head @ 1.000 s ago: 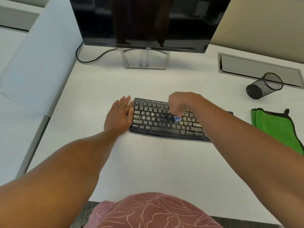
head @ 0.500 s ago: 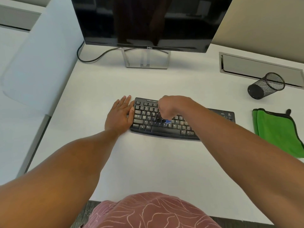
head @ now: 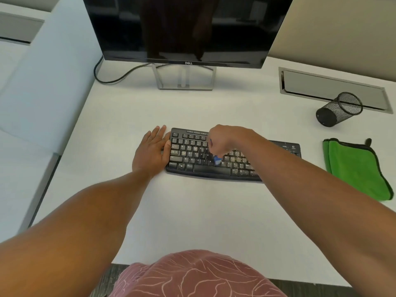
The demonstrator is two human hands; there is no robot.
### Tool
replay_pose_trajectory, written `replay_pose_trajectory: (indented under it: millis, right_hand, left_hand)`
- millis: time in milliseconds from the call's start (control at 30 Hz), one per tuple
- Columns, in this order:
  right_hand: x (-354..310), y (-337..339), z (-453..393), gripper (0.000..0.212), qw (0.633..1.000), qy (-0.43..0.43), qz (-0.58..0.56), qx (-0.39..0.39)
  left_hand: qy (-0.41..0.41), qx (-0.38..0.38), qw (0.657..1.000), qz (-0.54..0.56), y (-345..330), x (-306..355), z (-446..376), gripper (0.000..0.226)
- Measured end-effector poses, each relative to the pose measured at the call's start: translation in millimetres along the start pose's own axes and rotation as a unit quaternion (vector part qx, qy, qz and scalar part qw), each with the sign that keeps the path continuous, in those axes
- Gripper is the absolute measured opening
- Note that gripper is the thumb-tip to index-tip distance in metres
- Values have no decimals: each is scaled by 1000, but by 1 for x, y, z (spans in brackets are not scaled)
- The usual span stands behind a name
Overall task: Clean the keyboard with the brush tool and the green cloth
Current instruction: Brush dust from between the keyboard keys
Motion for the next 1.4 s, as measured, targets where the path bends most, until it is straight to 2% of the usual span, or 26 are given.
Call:
replay_pose_trajectory:
  millis: [133, 200, 300, 467, 533, 633, 700, 867, 1067, 1200, 1400]
  right_hand:
    - [-16, -1, 5, 14, 975, 64, -202, 58]
    - [-27, -6, 5, 15, 965, 76, -243, 72]
    - [-28, -17, 3, 20, 977, 69, -191, 66]
    - [-11, -16, 9, 16, 1000, 9, -2, 22]
    - [-12, -13, 7, 13, 999, 15, -37, 34]
    - [-21, -11, 4, 19, 981, 58, -168, 72]
    - [-25, -13, 6, 19, 974, 69, -198, 87]
    - [-17, -15, 9, 15, 997, 36, -54, 41]
    - [-35, -4, 8, 20, 979, 87, -158, 91]
    - [-47, -10, 6, 24, 992, 111, -18, 54]
    - [-44, 1, -4, 25, 991, 111, 16, 76]
  left_hand:
    - [-1, 1, 1000, -2, -1, -1, 0, 59]
    - [-1, 1, 1000, -3, -1, -2, 0, 59]
    - [0, 3, 1000, -4, -1, -2, 1, 59]
    - [2, 4, 1000, -5, -1, -1, 1, 59]
    - [1, 5, 1000, -3, -1, -1, 0, 59]
    - [-1, 4, 1000, -4, -1, -1, 0, 58]
    - [0, 4, 1000, -6, -2, -2, 0, 58]
    - [2, 4, 1000, -9, -3, -3, -1, 59]
    - [2, 8, 1000, -2, 1, 1, 1, 59]
    - [4, 8, 1000, 0, 2, 1, 1, 59]
    - [3, 7, 1000, -1, 0, 1, 0, 57]
Point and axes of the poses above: each hand's wrist, its own z-axis away from the middle knuckle, its own y-axis out of the back of the hand, x = y × z, the point moved 4 cm from there along -z, towards the middle knuckle, and after that the axes turned 1 degree about z, right-handed, at the moved point
